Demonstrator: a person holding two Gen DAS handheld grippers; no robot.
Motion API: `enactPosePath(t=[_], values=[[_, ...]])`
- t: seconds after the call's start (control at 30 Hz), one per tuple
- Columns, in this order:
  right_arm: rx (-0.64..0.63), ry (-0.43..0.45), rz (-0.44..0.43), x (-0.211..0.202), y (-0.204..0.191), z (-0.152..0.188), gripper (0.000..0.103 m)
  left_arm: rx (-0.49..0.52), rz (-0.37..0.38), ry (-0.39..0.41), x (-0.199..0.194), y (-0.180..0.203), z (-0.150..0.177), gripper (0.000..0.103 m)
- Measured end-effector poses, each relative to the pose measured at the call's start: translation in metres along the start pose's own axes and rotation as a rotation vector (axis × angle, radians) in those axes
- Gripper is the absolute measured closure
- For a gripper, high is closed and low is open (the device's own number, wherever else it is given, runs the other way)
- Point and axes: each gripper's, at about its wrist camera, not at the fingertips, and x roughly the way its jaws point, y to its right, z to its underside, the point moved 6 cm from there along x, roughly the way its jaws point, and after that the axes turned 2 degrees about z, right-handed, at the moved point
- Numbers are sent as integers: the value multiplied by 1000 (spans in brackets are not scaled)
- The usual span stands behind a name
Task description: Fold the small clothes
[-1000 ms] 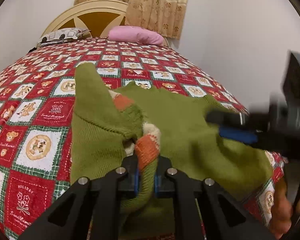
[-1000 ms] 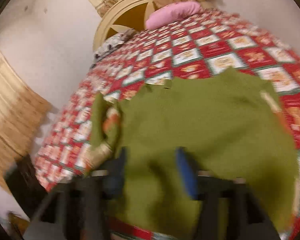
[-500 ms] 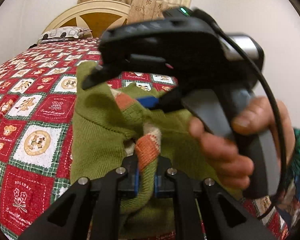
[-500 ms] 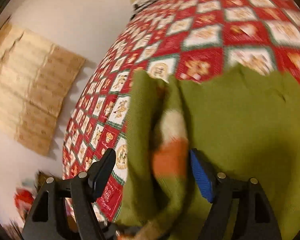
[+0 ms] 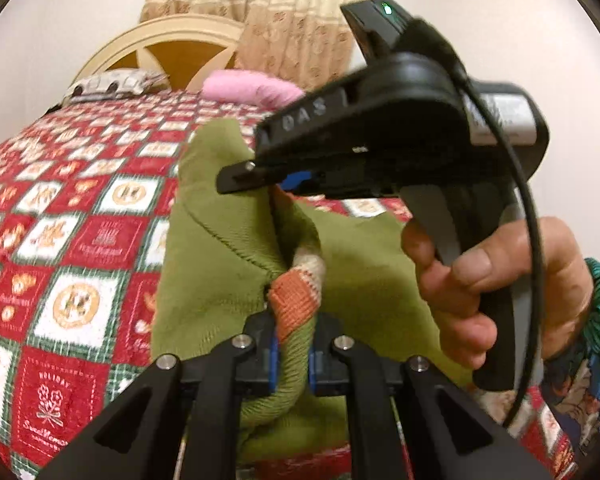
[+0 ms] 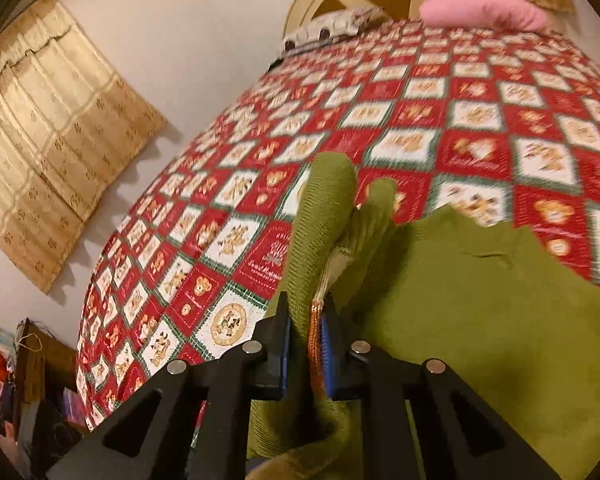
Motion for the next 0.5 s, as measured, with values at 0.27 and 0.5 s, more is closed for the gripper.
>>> enactPosePath(t=[0.27,0.5], values=[[39,60,107,-82,58,3,91,133,76,28,3,72,-20,93],[111,71,191,-124,122,27,91,202,150,-23,33,133,-12,93]])
